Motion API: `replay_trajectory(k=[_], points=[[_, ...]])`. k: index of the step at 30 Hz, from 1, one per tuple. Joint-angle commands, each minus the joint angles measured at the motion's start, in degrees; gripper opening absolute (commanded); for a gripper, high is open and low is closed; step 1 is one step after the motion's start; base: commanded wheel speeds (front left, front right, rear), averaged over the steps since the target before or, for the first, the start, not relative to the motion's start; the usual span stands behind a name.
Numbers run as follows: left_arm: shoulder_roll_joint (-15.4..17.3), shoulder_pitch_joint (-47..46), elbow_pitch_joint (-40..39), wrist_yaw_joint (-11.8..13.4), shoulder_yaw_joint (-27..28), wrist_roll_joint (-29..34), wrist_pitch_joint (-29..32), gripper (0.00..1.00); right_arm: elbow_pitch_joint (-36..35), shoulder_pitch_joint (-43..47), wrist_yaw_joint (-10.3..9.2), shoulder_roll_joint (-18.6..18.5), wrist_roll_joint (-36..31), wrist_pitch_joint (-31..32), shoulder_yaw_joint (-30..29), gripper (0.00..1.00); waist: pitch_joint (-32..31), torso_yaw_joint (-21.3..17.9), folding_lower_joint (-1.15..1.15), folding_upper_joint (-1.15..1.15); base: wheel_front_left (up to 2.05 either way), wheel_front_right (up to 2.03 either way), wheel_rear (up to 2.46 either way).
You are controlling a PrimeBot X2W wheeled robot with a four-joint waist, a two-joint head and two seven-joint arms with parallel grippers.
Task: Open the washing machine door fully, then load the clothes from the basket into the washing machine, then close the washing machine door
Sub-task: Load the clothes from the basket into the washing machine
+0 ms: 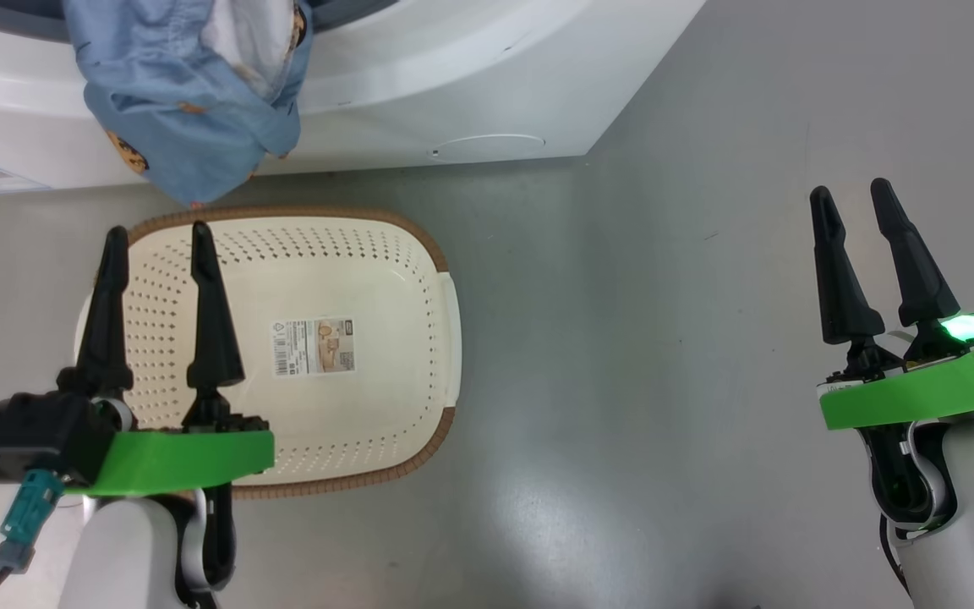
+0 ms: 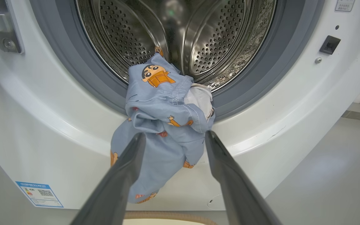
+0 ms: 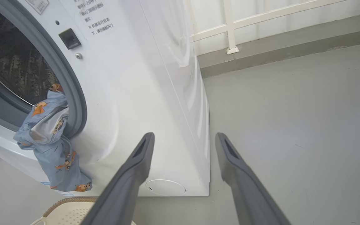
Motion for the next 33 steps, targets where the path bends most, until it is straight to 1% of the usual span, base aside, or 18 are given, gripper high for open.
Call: replay_trajectory(k=[1, 11, 15, 17, 22, 26, 33], points=[[0.9, 1.6, -1.0, 0.3, 1.5, -0.6, -0.3, 1.0, -1.5, 1.8, 0.52, -0.6, -0.6, -0.3, 0.6, 1.0, 0.0, 0.0, 0.0, 0.0, 0.0, 0.0, 0.0], [0.9, 0.7, 0.9, 0.1, 1.8, -0.6, -0.3, 1.0, -1.2, 1.8, 0.52, -0.3, -0.6, -0.3, 0.8, 1.0, -0.2, -0.5, 0.0, 0.0, 0.0, 0.0, 0.0], [0.9, -0.9, 4.2, -0.7, 2.7, -1.4, -0.3, 1.0, -1.0, 1.7, 0.52, -0.2, -0.5, -0.3, 0.7, 1.0, 0.0, -0.5, 0.0, 0.0, 0.0, 0.0, 0.0], [0.9, -2.5, 6.8, -1.5, 3.5, -2.1, -0.3, 1.0, -0.9, 1.6, 0.52, -0.2, -0.4, -0.3, 0.7, 1.0, 0.1, -0.5, 0.0, 0.0, 0.0, 0.0, 0.0], [1.4, -7.8, 15.9, -3.8, 5.8, -0.8, -0.3, 1.0, -0.9, 1.3, 0.52, 0.2, -0.4, -0.3, 1.2, 1.0, 0.4, -1.1, 0.0, 0.0, 0.0, 0.0, 0.0], [2.2, -12.4, 24.5, -5.0, 7.4, -0.4, -0.3, 1.0, -0.7, 1.1, 0.52, 0.3, -0.1, -0.3, 1.3, 1.0, 0.6, -1.8, 0.0, 0.0, 0.0, 0.0, 0.0], [3.8, -21.1, 39.7, -7.1, 8.4, -0.9, -0.3, 1.0, -0.5, 0.6, 0.52, 0.6, 0.1, -0.3, 1.5, 1.0, 1.3, -3.0, 0.0, 0.0, 0.0, 0.0, 0.0]])
